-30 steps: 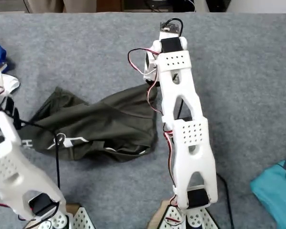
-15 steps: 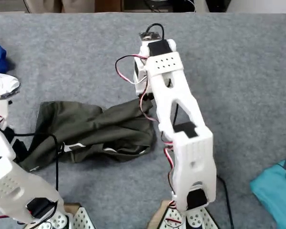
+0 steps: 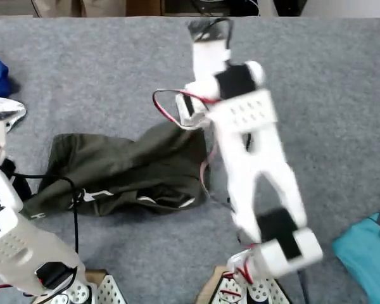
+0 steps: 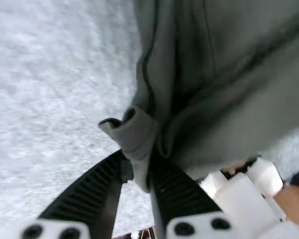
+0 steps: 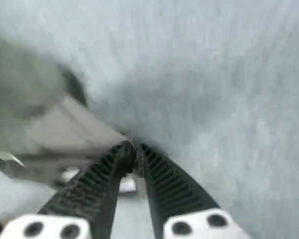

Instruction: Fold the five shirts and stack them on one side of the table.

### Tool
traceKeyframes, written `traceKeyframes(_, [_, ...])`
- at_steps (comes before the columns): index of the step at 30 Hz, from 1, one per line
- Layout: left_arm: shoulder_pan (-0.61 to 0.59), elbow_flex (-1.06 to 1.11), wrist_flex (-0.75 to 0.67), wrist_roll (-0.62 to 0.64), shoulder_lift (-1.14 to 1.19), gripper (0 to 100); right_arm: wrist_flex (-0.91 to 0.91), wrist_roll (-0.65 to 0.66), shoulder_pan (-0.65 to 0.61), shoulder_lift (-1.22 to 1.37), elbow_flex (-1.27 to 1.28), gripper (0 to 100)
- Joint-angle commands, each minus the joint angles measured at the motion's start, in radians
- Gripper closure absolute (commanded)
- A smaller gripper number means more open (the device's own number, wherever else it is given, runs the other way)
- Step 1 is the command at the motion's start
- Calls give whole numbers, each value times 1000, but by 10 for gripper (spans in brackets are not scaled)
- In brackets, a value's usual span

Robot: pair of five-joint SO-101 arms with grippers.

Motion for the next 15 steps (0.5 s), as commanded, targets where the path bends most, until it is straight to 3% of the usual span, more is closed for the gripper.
traceKeyframes(1, [12,-107,14,52,-58,867,-147,-17,-7,-200,-25,994])
traceKeyframes(6, [8,-247,14,153,-58,743,-301,-17,-7,-321,-28,994])
traceKeyframes(15, [28,-373,14,333,-54,669,-453,-17,-7,-449,-21,994])
